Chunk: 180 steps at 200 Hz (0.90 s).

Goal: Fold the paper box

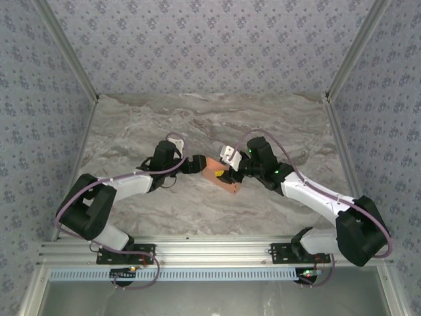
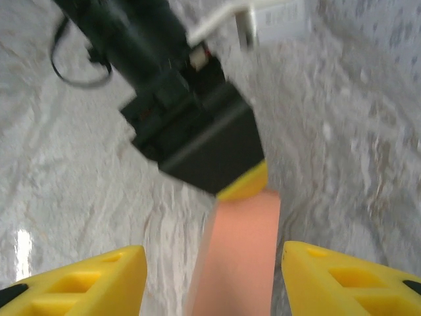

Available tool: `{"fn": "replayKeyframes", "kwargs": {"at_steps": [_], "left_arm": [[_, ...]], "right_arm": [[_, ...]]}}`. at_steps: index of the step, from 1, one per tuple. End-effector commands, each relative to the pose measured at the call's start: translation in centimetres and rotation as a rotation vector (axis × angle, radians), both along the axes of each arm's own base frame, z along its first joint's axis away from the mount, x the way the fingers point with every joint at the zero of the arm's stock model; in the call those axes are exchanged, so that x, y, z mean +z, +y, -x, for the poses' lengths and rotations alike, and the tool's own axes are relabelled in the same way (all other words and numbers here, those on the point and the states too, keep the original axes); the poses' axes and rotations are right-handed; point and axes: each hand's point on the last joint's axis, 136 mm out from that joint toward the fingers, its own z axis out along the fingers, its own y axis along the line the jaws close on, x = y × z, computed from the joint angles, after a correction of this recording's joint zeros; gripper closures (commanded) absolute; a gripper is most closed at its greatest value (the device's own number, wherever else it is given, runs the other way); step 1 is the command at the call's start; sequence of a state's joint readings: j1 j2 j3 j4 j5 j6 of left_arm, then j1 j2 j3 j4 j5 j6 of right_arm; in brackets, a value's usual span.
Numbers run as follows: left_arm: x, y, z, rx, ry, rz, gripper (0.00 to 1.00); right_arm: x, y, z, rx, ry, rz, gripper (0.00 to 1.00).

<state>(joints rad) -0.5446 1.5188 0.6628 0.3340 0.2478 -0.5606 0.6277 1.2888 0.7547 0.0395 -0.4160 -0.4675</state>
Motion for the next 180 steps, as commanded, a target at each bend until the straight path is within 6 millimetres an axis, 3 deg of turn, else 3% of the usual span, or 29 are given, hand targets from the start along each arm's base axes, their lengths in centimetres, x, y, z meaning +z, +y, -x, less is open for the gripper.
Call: {"fn": "replayKeyframes", "kwargs": {"at_steps": [1, 39, 66, 75, 103, 145, 175, 180], "left_arm": [[-4.7, 2.5, 2.4, 0.017, 0.138, -0.173, 0.03], [-4.4, 2.7, 2.5, 0.021, 0.133, -0.177, 0.03], [-3.8, 2.7, 2.4, 0.025, 0.126, -0.171, 0.03], [-3.6, 2.8, 2.5, 0.029, 0.126, -0.168, 0.03], [-2.5, 3.5, 2.5, 0.059, 0.103, -0.17, 0.01], [0.1, 7.3, 2.0, 0.208, 0.064, -0.13, 0.01], [3.0, 10.6, 1.7, 0.326, -0.028, -0.129, 0.01], [3.2, 11.1, 1.7, 0.345, -0.036, -0.136, 0.01]], "right_arm": [[-3.7, -2.0, -0.7, -0.129, 0.074, 0.122, 0.4], [-6.1, -1.6, -0.9, -0.127, 0.139, 0.203, 0.4], [-7.2, -0.9, -0.8, -0.095, 0.109, 0.267, 0.47], [-7.2, -0.4, -0.4, -0.049, 0.07, 0.293, 0.54], [-6.5, 1.5, 1.1, 0.134, -0.17, 0.421, 0.55], [-8.6, 0.8, 1.5, 0.328, -0.43, 0.674, 0.55], [-8.8, 0.7, 3.6, 0.459, -0.482, 0.713, 0.43], [-8.6, 0.6, 4.1, 0.474, -0.473, 0.705, 0.26]]}}
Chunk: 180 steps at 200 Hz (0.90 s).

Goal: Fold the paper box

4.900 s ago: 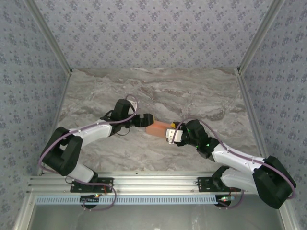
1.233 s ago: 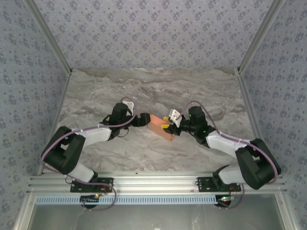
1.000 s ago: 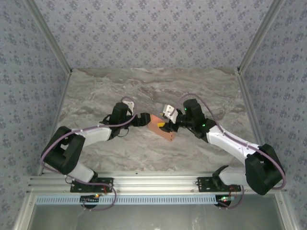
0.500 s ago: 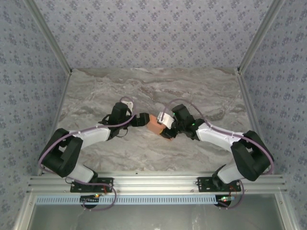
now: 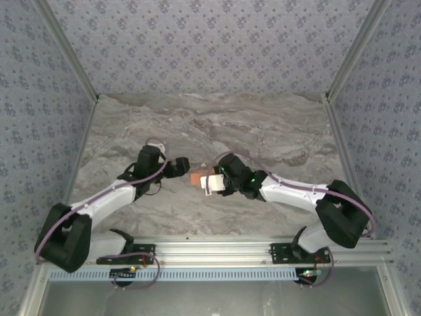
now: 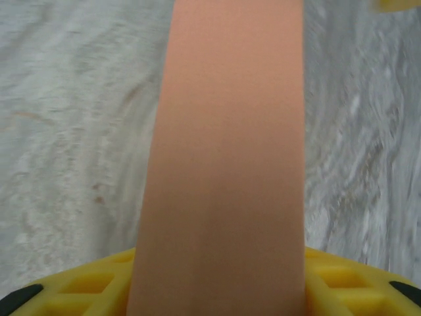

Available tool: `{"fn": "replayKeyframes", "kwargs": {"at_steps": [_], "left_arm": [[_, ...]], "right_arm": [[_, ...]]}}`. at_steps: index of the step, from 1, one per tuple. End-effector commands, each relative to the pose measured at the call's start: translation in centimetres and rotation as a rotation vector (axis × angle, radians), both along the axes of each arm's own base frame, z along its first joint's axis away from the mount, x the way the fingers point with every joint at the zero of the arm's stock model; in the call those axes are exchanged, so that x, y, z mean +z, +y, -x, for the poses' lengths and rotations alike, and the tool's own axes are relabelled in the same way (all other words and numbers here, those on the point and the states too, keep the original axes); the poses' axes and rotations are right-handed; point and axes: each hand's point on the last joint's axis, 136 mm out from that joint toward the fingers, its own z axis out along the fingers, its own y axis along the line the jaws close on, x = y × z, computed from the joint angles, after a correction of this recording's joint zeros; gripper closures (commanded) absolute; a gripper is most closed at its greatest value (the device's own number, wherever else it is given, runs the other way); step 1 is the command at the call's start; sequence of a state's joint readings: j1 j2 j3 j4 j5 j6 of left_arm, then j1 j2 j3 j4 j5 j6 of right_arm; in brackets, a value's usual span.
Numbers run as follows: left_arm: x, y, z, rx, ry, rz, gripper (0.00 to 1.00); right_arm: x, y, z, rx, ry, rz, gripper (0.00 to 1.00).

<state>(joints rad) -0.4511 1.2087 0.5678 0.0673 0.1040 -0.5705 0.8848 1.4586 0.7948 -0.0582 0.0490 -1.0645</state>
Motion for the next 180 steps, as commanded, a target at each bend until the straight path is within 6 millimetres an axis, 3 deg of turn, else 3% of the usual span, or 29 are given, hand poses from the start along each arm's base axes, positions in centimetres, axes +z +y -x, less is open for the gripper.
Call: {"fn": "replayKeyframes", "kwargs": {"at_steps": [1, 3, 7, 26, 60, 87, 103, 119, 141, 164, 180], "left_arm": [[1.5, 3.4, -0.3, 0.132, -0.048, -0.05, 0.01], [1.6, 3.5, -0.3, 0.137, -0.052, -0.053, 0.01], [1.6, 4.0, -0.3, 0.147, -0.052, -0.063, 0.01], [2.2, 5.3, -0.4, 0.158, -0.054, -0.12, 0.01], [4.5, 6.8, -1.0, 0.15, -0.103, -0.224, 0.01], [6.5, 9.0, -1.5, 0.203, -0.168, -0.347, 0.01], [7.7, 9.9, -1.8, 0.192, -0.229, -0.443, 0.01], [8.1, 11.0, -2.0, 0.207, -0.287, -0.526, 0.01], [7.9, 11.0, -1.7, 0.164, -0.364, -0.57, 0.01], [7.7, 11.1, -1.0, 0.129, -0.445, -0.607, 0.01], [7.1, 12.1, -0.6, 0.167, -0.477, -0.617, 0.01]], "right_arm": [[-1.3, -1.1, 2.7, 0.176, 0.003, 0.128, 0.15], [-1.2, -1.0, 2.9, 0.181, 0.007, 0.126, 0.04], [-1.0, -1.1, 3.1, 0.186, 0.013, 0.12, 0.0], [-0.1, -1.6, 4.0, 0.18, 0.037, 0.097, 0.0], [4.1, -2.2, 6.0, 0.163, 0.078, -0.063, 0.0], [11.1, -2.5, 8.1, 0.192, 0.12, -0.384, 0.0], [15.4, -3.8, 7.2, 0.126, 0.054, -0.586, 0.0], [18.3, -6.5, 4.6, -0.041, -0.035, -0.733, 0.0], [19.4, -12.4, 0.1, -0.381, -0.149, -0.873, 0.0], [17.9, -19.9, -3.1, -0.761, -0.212, -1.025, 0.0], [15.2, -24.2, -4.0, -0.978, -0.203, -1.129, 0.0]]}}
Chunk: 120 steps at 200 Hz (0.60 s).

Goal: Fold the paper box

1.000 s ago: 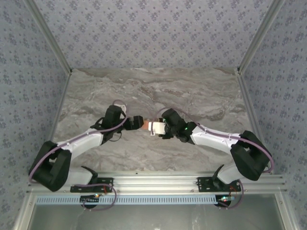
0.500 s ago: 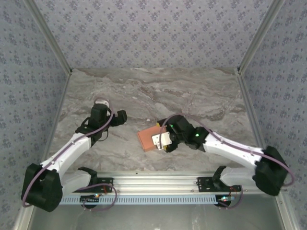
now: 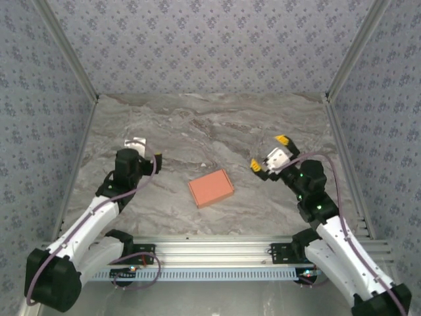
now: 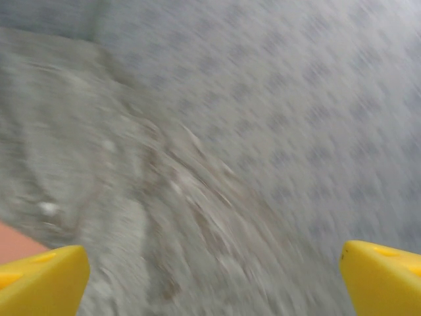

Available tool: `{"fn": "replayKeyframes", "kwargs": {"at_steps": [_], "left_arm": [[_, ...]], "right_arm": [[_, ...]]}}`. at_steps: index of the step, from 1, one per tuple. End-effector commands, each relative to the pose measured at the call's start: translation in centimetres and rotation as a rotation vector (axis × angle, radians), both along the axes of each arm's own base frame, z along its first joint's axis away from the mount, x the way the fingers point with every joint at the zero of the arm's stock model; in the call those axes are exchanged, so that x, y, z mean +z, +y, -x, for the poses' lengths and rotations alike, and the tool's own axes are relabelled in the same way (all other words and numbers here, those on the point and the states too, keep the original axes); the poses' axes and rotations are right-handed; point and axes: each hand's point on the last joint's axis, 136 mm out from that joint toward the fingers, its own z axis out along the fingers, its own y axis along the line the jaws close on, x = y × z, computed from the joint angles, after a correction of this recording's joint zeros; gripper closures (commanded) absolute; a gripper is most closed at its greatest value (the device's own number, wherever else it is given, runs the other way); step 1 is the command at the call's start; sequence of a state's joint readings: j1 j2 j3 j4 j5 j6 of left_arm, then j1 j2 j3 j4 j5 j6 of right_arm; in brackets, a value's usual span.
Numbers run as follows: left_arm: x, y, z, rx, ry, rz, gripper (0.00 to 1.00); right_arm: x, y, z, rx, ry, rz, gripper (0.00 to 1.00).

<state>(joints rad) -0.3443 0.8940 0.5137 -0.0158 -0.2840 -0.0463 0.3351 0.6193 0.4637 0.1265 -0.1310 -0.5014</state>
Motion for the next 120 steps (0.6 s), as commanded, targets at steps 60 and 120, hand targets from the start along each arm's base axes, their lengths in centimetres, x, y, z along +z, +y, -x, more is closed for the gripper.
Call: {"fn": "replayKeyframes", "kwargs": {"at_steps": [60, 120], "left_arm": [[-3.4, 3.9, 0.1, 0.051, -0.155, 0.05, 0.01], [-4.8, 4.8, -3.0, 0.006, -0.164, 0.086, 0.01]], "right_arm": [[-13.2, -14.5, -2.0, -0.655, 0.224, -0.464, 0.0], [-13.8, -13.4, -6.8, -0.559, 0.235, -0.439, 0.0]]}}
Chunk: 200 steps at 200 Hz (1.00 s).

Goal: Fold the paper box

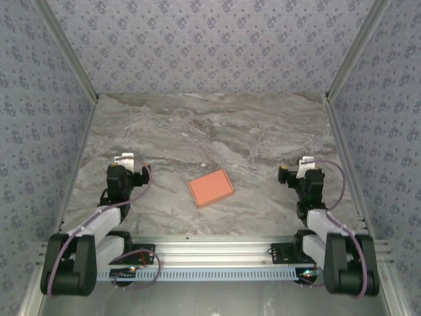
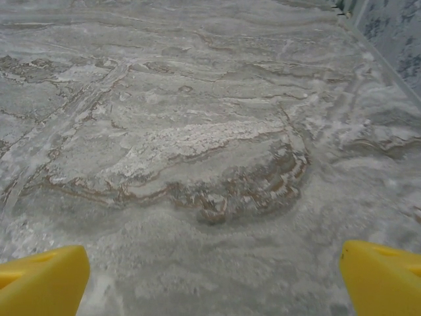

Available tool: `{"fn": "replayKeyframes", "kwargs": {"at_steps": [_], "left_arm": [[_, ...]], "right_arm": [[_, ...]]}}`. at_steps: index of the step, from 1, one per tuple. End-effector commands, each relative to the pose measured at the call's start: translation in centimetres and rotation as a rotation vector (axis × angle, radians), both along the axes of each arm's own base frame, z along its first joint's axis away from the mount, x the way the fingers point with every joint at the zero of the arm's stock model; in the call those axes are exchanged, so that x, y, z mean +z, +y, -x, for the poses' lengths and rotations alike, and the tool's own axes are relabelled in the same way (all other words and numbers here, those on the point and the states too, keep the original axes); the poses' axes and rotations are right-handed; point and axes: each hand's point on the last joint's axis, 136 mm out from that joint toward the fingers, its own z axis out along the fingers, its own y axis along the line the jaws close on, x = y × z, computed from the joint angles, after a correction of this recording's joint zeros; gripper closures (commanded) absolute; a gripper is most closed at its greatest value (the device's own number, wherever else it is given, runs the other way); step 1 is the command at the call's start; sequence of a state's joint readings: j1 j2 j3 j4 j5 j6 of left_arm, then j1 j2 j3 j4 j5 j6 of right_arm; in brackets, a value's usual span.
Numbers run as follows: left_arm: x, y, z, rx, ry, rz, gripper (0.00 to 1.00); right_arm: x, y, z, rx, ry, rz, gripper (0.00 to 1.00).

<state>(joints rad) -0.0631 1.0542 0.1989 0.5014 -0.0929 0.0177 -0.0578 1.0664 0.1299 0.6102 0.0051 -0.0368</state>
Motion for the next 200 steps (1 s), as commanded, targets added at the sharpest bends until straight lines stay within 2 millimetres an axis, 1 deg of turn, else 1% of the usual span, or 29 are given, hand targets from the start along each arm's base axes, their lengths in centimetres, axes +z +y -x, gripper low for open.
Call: {"fn": "replayKeyframes", "kwargs": {"at_steps": [1, 11, 17, 26, 33, 42, 43, 45, 51, 58, 67, 75, 82, 85, 88, 93, 104, 114, 193, 200], "left_arm": [[3.2, -0.9, -2.7, -0.079, -0.146, 0.047, 0.01], [3.2, -1.1, -3.6, -0.101, -0.145, 0.054, 0.01], [3.1, -1.2, -4.2, -0.11, -0.136, 0.058, 0.01], [3.0, -1.3, -5.0, -0.125, -0.13, 0.06, 0.01], [2.5, -1.3, -5.6, -0.128, -0.122, 0.059, 0.01], [1.5, -0.8, -6.4, -0.114, -0.112, 0.061, 0.01], [1.2, -0.7, -6.5, -0.111, -0.107, 0.064, 0.01], [0.9, -0.6, -6.6, -0.107, -0.106, 0.068, 0.01], [0.0, -0.1, -7.3, -0.092, -0.095, 0.094, 0.01], [0.3, 0.3, -8.0, -0.094, -0.111, 0.121, 0.01], [-0.5, 1.0, -7.6, -0.052, -0.039, 0.123, 0.01], [-0.1, 0.8, -7.9, -0.065, -0.088, 0.125, 0.01], [-0.2, 0.6, -7.7, -0.074, -0.061, 0.122, 0.01], [-0.4, 0.7, -7.7, -0.072, -0.046, 0.121, 0.01], [-0.5, 0.7, -7.7, -0.071, -0.05, 0.122, 0.01], [-0.3, 0.7, -7.8, -0.072, -0.069, 0.123, 0.01], [-0.5, 0.7, -7.8, -0.068, -0.044, 0.122, 0.01], [-0.2, 0.7, -7.9, -0.066, -0.057, 0.123, 0.01], [-0.4, 0.7, -7.9, -0.067, -0.054, 0.123, 0.01], [-0.3, 0.7, -7.9, -0.068, -0.054, 0.122, 0.01]], "right_arm": [[3.8, 0.5, -3.3, 0.035, -0.169, -0.028, 0.0], [3.4, 0.6, -4.5, 0.042, -0.163, -0.037, 0.0], [2.8, 0.6, -5.2, 0.045, -0.14, -0.032, 0.0], [1.4, 0.3, -5.9, 0.034, -0.108, -0.038, 0.0], [0.4, 0.0, -6.4, 0.019, -0.094, -0.045, 0.0], [0.5, 0.2, -6.9, 0.033, -0.109, -0.049, 0.0], [0.8, 0.2, -6.9, 0.033, -0.116, -0.047, 0.0], [0.2, 0.1, -6.7, 0.031, -0.083, -0.047, 0.0], [0.3, 0.2, -6.7, 0.034, -0.059, -0.039, 0.0], [0.4, 0.3, -6.9, 0.039, -0.086, -0.037, 0.0], [0.3, 0.4, -6.8, 0.032, -0.076, -0.028, 0.0], [0.2, 0.2, -7.1, 0.019, -0.059, -0.031, 0.0], [0.1, -0.1, -7.6, 0.004, -0.045, -0.04, 0.0], [-0.4, -0.3, -7.5, -0.002, -0.01, -0.044, 0.0], [-0.4, -0.3, -7.7, -0.001, 0.007, -0.042, 0.0], [0.0, -0.2, -8.0, 0.001, -0.011, -0.03, 0.0], [-0.3, 0.1, -7.9, 0.011, 0.0, -0.028, 0.0], [-0.1, 0.1, -8.0, 0.011, -0.009, -0.021, 0.0], [-0.2, 0.3, -7.9, 0.009, -0.002, -0.002, 0.0], [-0.1, 0.6, -8.0, 0.021, 0.003, 0.0, 0.0]]}}
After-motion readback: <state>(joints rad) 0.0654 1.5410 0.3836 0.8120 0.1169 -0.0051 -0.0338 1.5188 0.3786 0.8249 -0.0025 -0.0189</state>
